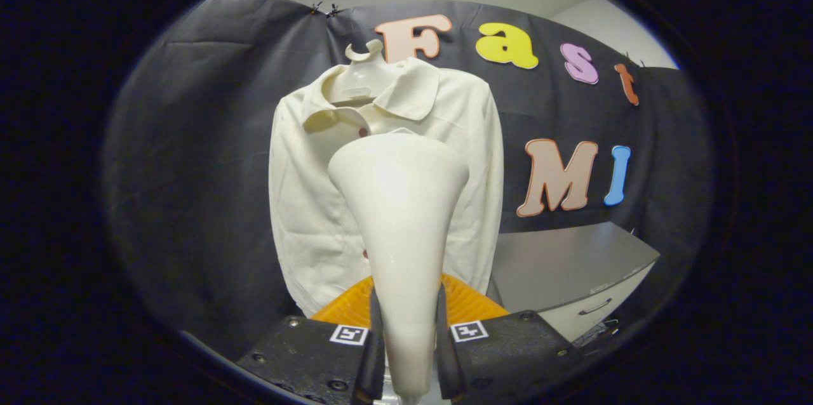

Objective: Iron the clothes twice with a garment steamer, once on the left side and once on the right side.

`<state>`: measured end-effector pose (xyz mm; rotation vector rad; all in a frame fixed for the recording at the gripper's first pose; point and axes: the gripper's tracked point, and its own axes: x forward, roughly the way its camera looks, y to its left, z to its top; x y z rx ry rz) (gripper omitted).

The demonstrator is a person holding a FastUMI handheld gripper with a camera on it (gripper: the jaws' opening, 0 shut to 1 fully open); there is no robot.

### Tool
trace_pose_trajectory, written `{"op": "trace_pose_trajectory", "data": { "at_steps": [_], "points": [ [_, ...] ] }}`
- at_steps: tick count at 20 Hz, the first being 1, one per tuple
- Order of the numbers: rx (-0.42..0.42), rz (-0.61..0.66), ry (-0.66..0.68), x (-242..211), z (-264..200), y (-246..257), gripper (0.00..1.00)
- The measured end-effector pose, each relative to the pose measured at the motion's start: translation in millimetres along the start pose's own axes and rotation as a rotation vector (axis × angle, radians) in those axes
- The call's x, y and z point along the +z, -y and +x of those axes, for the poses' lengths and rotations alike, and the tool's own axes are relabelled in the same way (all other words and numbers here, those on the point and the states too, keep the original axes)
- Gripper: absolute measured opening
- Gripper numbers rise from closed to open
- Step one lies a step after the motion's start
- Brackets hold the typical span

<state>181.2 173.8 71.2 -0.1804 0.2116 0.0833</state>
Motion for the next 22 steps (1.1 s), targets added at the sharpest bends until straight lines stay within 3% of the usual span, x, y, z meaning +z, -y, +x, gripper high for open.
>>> {"op": "trace_pose_trajectory", "data": {
  "at_steps": [11, 22],
  "points": [
    [-0.082, 0.072, 0.002, 56.4, 63.9, 37.3, 0.33],
    [-0.140, 0.048, -0.028, 37.8, 80.3, 41.1, 0.33]
  ]
}}
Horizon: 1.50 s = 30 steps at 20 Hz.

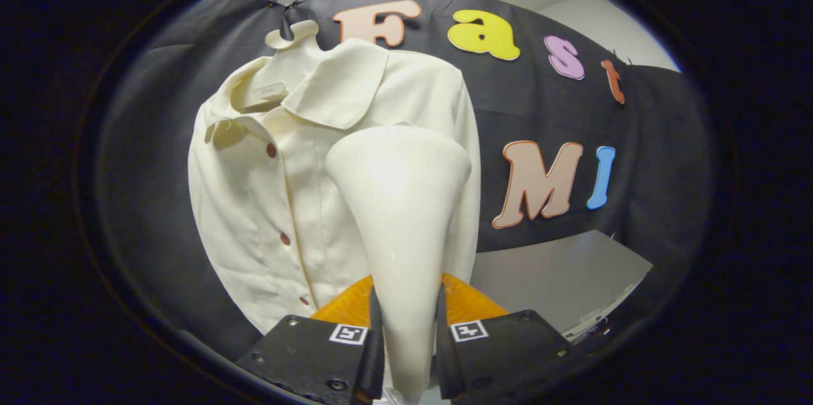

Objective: Iron the clothes twice with a garment steamer, once on the left side and once on the right side.

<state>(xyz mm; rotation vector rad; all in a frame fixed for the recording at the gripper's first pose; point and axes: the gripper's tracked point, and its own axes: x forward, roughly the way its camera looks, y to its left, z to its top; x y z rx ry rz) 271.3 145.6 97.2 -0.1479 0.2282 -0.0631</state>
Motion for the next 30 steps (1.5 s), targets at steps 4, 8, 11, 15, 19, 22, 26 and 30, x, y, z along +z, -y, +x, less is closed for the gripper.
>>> {"op": "trace_pose_trajectory", "data": {
  "at_steps": [4, 8, 11, 15, 19, 22, 26, 30],
  "points": [
    [-0.013, -0.015, -0.037, -24.0, 5.1, 4.1, 0.33],
    [-0.019, -0.026, -0.059, -43.5, 8.0, 5.9, 0.33],
    [-0.019, -0.018, -0.084, -59.3, 9.7, 3.3, 0.33],
    [-0.024, -0.026, -0.124, -84.3, 13.8, 0.6, 0.33],
    [-0.038, -0.035, -0.178, -115.4, 18.9, 0.2, 0.33],
    [-0.039, -0.040, -0.217, -140.9, 23.6, 0.1, 0.34],
    [-0.042, -0.038, -0.267, -173.2, 28.7, 0.8, 0.34],
    [-0.049, -0.045, -0.316, -206.3, 34.0, 1.8, 0.34]
  ]
}}
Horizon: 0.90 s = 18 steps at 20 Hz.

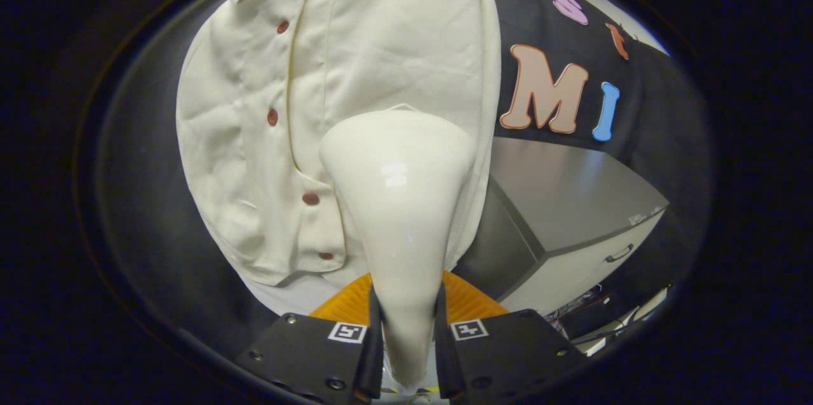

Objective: Iron the clothes twice with a garment steamer, once on the left side and once on the right side.

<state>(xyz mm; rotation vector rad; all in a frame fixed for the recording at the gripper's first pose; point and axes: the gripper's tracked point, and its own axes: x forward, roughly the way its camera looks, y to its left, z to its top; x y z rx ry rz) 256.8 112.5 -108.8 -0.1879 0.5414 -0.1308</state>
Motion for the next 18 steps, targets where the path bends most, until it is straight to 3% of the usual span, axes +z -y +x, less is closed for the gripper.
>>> {"op": "trace_pose_trajectory", "data": {
  "at_steps": [18],
  "points": [
    [-0.020, 0.021, -0.140, -92.8, 32.8, 11.5, 0.34]
  ]
}}
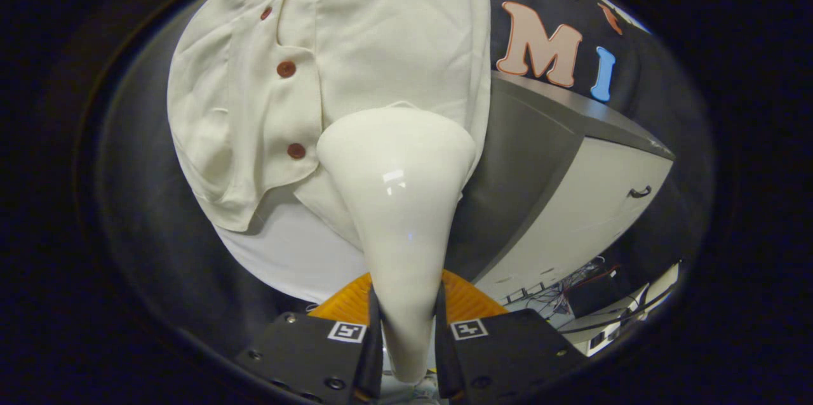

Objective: Iron the clothes twice with a garment steamer, once on the left side and once on the right side.

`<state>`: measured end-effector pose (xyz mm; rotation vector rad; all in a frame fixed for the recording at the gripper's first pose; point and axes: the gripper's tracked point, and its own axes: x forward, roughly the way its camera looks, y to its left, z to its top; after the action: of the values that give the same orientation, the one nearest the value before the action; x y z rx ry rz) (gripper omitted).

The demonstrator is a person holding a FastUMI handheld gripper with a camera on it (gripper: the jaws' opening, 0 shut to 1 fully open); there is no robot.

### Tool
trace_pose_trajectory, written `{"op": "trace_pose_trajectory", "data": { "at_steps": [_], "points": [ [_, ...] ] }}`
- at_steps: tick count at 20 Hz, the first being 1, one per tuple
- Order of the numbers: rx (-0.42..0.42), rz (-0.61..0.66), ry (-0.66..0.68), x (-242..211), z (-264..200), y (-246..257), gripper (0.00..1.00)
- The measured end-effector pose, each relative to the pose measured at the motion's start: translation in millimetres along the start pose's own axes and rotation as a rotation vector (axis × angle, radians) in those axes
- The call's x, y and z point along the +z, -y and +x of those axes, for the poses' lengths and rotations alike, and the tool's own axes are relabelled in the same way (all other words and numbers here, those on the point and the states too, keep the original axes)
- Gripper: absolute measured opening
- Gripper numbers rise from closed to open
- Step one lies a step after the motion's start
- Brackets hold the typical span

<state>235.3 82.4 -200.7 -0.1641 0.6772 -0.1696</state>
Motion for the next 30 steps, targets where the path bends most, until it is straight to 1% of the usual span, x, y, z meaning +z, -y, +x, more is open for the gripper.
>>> {"op": "trace_pose_trajectory", "data": {
  "at_steps": [6, 9, 13, 19, 27, 30],
  "points": [
    [0.002, -0.006, -0.017, -32.4, -13.4, 7.9, 0.34],
    [-0.002, -0.006, -0.023, -48.6, -28.1, 15.9, 0.34],
    [-0.012, 0.018, 0.003, -54.6, -59.1, 33.8, 0.34],
    [-0.022, 0.077, 0.095, -38.4, -125.9, 59.4, 0.34],
    [-0.012, 0.135, 0.259, 7.5, -225.6, 84.0, 0.33],
    [0.000, 0.155, 0.304, 20.4, -252.6, 89.5, 0.34]
  ]
}}
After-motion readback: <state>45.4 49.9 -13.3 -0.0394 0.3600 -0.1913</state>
